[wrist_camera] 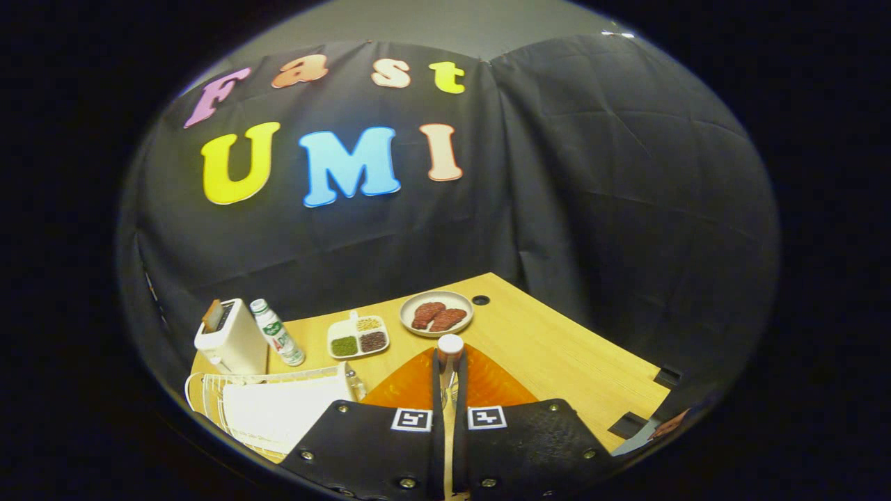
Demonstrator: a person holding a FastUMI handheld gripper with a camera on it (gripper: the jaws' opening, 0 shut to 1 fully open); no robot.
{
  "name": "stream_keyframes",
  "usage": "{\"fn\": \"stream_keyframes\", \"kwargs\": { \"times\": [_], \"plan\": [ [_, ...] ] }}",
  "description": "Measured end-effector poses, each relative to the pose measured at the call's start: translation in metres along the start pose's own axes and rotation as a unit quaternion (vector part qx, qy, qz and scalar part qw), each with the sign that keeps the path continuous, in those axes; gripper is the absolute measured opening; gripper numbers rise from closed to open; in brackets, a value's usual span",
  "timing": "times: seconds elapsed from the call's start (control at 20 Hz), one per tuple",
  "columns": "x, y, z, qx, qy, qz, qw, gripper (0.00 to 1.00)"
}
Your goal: Take the plate from the dish rack, then take the spoon from the basket and place it into the plate.
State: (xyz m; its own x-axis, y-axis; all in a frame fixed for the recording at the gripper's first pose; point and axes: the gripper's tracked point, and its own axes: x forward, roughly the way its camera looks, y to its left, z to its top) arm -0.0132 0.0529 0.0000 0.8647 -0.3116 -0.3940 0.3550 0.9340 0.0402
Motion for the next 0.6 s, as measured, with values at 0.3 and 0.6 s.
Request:
{"fn": "stream_keyframes", "kwargs": {
  "times": [0.3, 0.6],
  "plan": [
    [-0.067, 0.084, -0.008, -0.057, -0.014, 0.123, 0.991, 0.04],
    [-0.119, 0.150, -0.053, -0.126, 0.002, 0.224, 0.966, 0.04]
  ]
}}
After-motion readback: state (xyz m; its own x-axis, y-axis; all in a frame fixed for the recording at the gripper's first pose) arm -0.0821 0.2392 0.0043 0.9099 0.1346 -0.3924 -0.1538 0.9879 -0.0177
